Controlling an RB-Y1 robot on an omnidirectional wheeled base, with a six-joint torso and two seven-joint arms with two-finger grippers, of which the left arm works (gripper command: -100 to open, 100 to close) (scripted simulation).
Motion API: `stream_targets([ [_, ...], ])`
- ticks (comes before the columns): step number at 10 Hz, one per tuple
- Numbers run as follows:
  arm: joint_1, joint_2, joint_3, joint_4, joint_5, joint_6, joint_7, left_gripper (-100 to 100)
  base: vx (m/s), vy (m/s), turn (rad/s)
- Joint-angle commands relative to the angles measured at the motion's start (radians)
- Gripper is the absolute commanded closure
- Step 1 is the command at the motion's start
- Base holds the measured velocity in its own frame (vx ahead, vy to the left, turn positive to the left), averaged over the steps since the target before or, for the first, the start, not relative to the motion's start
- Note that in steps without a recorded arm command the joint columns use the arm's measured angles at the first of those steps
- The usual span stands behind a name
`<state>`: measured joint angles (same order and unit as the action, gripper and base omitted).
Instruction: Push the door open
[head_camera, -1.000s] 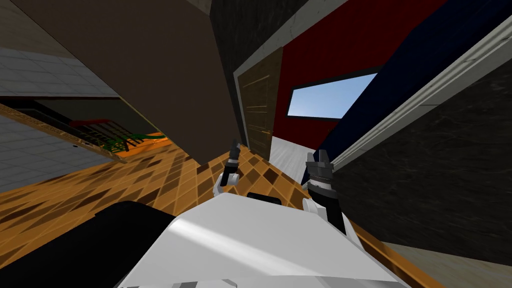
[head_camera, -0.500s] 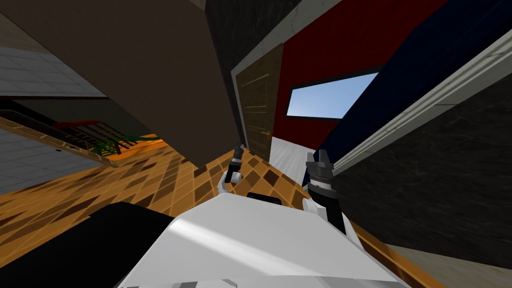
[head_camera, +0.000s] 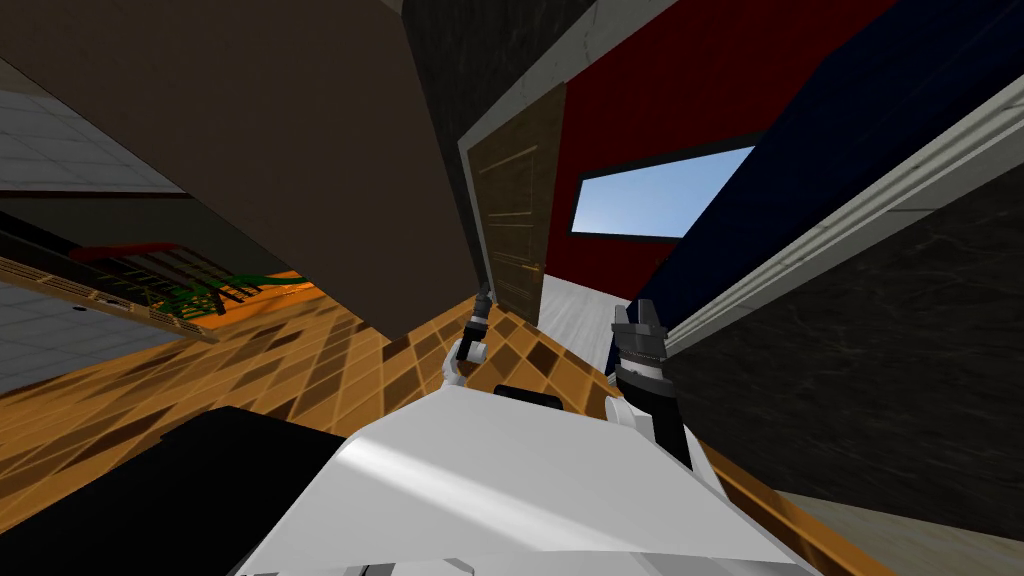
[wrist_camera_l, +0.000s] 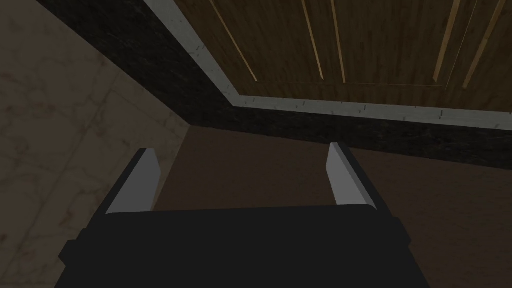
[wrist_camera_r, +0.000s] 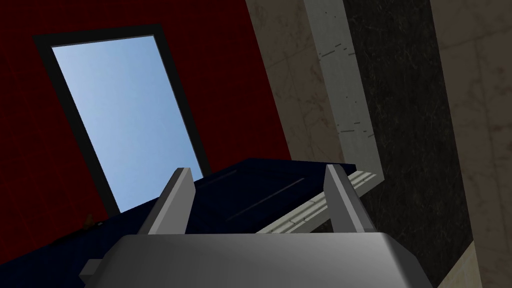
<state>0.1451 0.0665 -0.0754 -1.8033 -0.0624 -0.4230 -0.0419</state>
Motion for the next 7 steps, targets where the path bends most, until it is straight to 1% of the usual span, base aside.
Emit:
stream_targets([
  [1, -0.026, 0.005, -0.006, 0.045, 0.003, 0.0, 0.009, -100, 0.084, 0.054, -0.047],
  [2, -0.044, 0.007, -0.01, 0.074, 0.004, -0.002, 0.014, -100, 0.097, 0.055, -0.051],
  [3, -0.044, 0.007, -0.01, 0.077, 0.004, -0.002, 0.014, -100, 0.076, 0.037, -0.02],
  [5, -0.081, 0.011, -0.016, 0.141, 0.007, -0.007, 0.023, -100, 0.069, 0.035, -0.043],
  [7, -0.117, 0.014, -0.023, 0.201, 0.011, -0.012, 0.033, -100, 0.09, 0.061, -0.055],
])
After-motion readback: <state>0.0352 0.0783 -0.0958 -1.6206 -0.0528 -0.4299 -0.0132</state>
